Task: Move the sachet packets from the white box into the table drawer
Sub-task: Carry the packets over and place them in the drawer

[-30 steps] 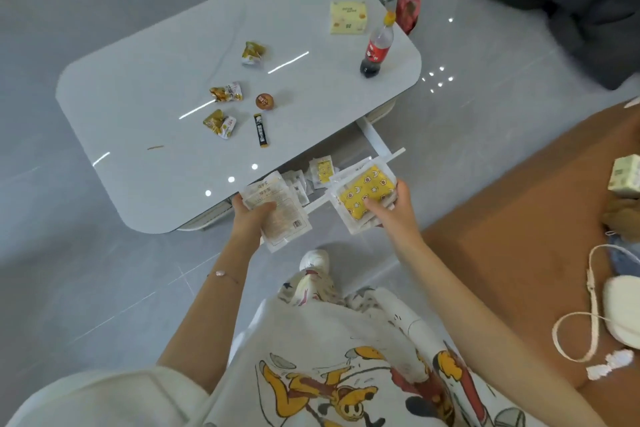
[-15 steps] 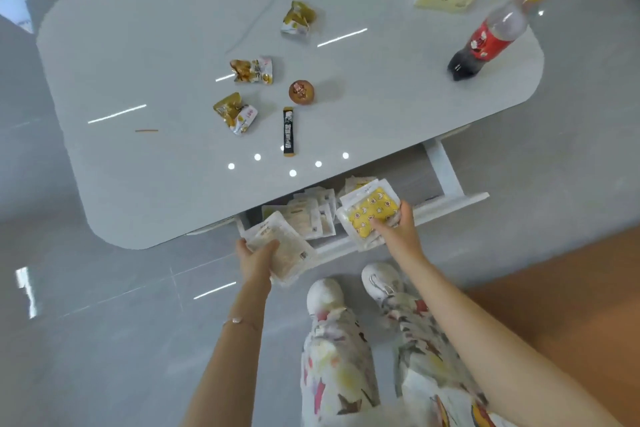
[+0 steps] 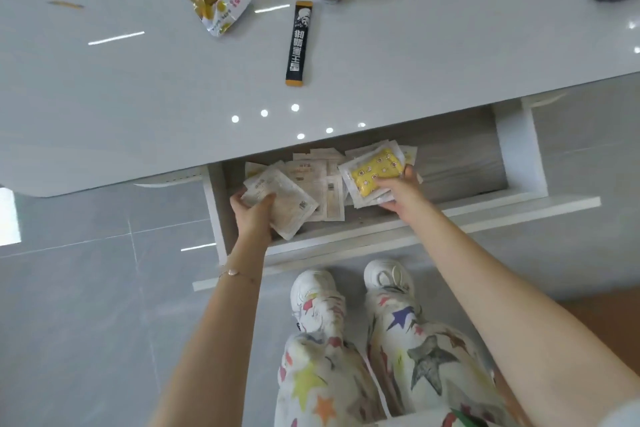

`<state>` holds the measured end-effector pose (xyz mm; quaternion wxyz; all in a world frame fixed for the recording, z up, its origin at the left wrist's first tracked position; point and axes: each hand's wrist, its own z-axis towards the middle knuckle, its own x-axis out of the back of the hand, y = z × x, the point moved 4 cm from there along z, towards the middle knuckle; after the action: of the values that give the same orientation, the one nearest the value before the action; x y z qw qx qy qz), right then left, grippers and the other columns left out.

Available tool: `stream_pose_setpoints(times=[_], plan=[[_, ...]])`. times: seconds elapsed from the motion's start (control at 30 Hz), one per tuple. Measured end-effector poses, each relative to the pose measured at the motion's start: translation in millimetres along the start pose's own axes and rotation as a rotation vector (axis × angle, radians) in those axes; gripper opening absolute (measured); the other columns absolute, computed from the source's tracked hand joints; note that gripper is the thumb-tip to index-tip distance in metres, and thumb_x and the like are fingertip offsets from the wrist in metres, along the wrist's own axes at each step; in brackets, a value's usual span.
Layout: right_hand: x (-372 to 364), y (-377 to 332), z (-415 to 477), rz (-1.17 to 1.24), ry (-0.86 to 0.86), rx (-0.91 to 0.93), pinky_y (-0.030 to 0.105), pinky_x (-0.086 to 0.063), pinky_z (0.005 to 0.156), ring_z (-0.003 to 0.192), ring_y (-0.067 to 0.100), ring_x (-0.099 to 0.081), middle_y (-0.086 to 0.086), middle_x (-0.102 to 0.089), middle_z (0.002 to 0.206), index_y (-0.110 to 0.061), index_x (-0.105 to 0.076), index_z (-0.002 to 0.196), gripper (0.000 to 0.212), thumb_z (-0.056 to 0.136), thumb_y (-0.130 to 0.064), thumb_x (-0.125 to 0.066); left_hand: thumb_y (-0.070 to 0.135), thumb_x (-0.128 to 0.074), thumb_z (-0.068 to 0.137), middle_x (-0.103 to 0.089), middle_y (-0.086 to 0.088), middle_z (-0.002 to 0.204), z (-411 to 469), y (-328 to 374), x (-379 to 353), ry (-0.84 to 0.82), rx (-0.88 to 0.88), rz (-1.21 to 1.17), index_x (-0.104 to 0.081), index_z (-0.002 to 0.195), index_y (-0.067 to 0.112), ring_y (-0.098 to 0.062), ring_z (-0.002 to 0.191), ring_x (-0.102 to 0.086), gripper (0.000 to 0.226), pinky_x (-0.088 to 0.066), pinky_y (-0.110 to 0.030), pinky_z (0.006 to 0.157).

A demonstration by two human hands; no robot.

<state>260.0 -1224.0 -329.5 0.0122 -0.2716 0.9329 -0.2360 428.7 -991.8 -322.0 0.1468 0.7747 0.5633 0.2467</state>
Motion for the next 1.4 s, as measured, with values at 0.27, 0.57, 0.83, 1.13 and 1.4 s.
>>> stream_pose_setpoints(times=[0.27,0.57,0.83,1.13,1.4], plan=[[-3,-46,-97,-0.57,0.026,0.401,0.043,-0.045,0.102,0.127,0.023,-0.047,0.005,-0.046,0.142,-0.018,-0.039,0.143,0.068,0.083,-0.016,-0.071,0.013,-0.062,0.089,-0.05,0.001,0.135,-95,44,15,-0.081,-0.3,0.335,-0.035,0.144,0.023,-0.019,0.121,-0.051,0.062,-0.046,-0.034,0.098],[-17,-158,-315,-1.323,-0.01,0.842,0.049,-0.016,0.116,0.146,0.028,-0.015,0.005,-0.022,0.157,-0.029,-0.03,0.149,0.069,0.088,-0.043,-0.059,0.029,-0.055,0.092,-0.033,-0.004,0.154,-296,148,61,0.06,-0.683,0.898,-0.033,0.147,0.022,-0.028,0.142,-0.024,0.06,-0.021,-0.048,0.116],[-45,-203,-474,-1.704,-0.105,1.105,0.054,0.004,0.116,0.148,0.03,0.008,0.006,-0.002,0.162,-0.031,-0.013,0.153,0.071,0.093,-0.048,-0.048,0.049,-0.042,0.095,-0.006,-0.003,0.163,-416,198,143,0.235,-0.725,1.125,-0.014,0.153,0.033,-0.032,0.149,-0.002,0.067,-0.006,-0.051,0.119],[-153,-177,-612,-1.799,-0.343,1.486,0.048,-0.009,0.117,0.146,0.028,-0.011,0.005,-0.021,0.157,-0.03,-0.017,0.152,0.067,0.093,-0.039,-0.048,0.049,-0.048,0.092,-0.014,-0.002,0.161,-503,188,298,0.608,-0.617,0.911,-0.018,0.152,0.034,-0.031,0.148,-0.007,0.069,-0.009,-0.049,0.118],[-273,-80,-714,-1.869,-0.6,1.762,0.038,-0.021,0.107,0.136,0.025,-0.029,0.005,-0.035,0.147,-0.026,-0.028,0.149,0.067,0.089,-0.039,-0.054,0.046,-0.049,0.092,-0.014,-0.002,0.161,-534,130,452,0.809,-0.449,0.727,-0.017,0.153,0.032,-0.029,0.148,-0.006,0.07,-0.006,-0.048,0.119]])
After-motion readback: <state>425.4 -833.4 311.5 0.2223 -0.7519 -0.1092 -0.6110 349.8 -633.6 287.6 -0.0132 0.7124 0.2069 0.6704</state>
